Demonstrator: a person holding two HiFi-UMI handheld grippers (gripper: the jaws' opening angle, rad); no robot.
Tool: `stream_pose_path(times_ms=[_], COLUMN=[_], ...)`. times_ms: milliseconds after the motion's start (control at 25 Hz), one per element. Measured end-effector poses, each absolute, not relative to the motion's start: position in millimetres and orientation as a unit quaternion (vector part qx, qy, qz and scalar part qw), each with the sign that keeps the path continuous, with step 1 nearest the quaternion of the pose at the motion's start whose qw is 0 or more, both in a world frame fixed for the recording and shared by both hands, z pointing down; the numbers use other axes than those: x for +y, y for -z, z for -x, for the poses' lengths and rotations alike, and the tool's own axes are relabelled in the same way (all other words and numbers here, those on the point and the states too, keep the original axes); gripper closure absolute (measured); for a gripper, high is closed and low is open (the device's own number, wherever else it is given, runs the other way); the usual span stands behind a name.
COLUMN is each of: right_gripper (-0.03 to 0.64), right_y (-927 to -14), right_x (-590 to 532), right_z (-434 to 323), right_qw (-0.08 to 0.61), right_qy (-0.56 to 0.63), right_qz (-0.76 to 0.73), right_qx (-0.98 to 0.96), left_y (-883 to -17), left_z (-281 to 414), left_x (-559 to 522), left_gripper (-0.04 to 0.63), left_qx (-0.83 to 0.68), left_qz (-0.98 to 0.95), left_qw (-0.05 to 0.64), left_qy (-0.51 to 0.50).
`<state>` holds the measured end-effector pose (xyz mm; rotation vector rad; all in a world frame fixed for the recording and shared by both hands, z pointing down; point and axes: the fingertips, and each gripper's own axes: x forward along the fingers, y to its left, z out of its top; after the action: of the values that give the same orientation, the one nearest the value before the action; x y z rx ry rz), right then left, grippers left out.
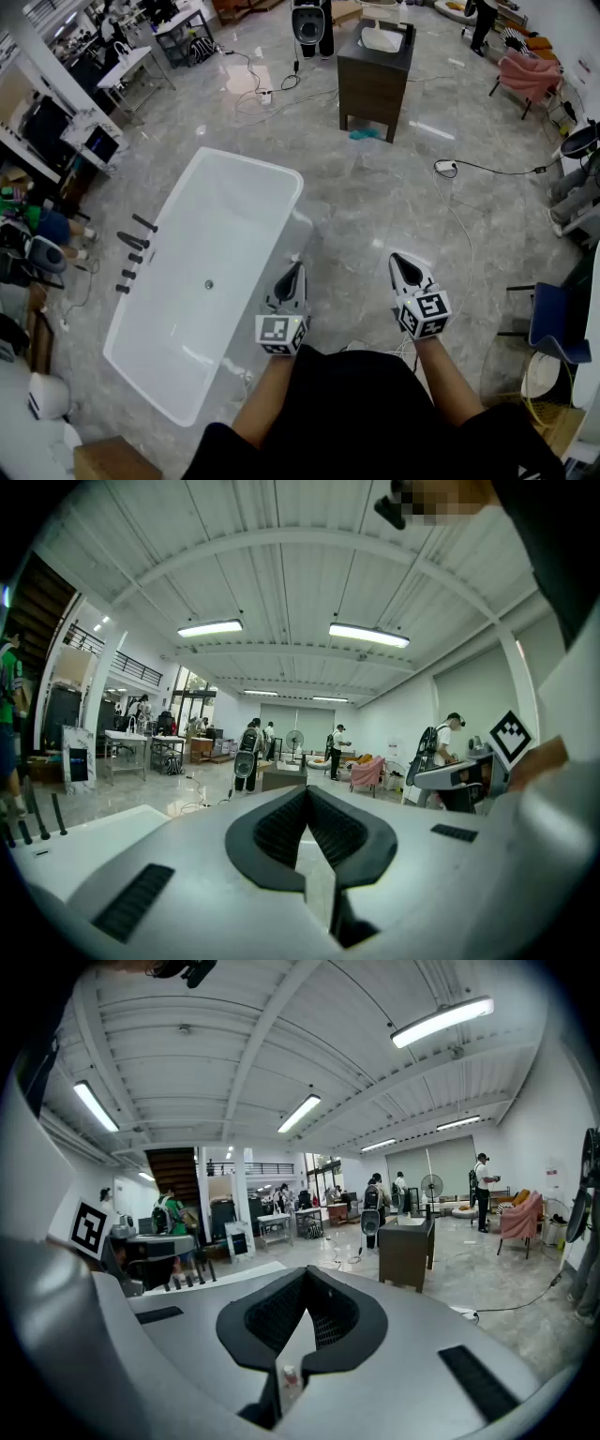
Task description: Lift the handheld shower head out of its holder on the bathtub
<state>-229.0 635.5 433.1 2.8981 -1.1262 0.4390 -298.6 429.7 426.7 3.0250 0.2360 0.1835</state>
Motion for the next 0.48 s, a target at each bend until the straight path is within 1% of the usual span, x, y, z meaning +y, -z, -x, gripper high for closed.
stream_pose_path(times_ms=[160,320,480], right_gripper=[0.620,0.618,0.618], right_y=[-430,-433,-434], right_x=[637,646,646], right_z=[227,227,230], right_qw=[0.007,-0.011,0.002], right_qy=[-0.136,-0.137,-0.133], right_qz=[-0.927,-0.931,-0.930], right_qx=[-0.349,-0.339,-0.343], left_y=[-420,-422,-424], left_z=[296,299,301], left_x=[433,440,444], left_gripper=[0.592,0.592,0.592], left_qx=[0.082,0.092,0.094], left_qz=[-0.994,-0.993,-0.993], left_qw=[0.048,0.051,0.049], left_qy=[-0.053,-0.056,-0.055])
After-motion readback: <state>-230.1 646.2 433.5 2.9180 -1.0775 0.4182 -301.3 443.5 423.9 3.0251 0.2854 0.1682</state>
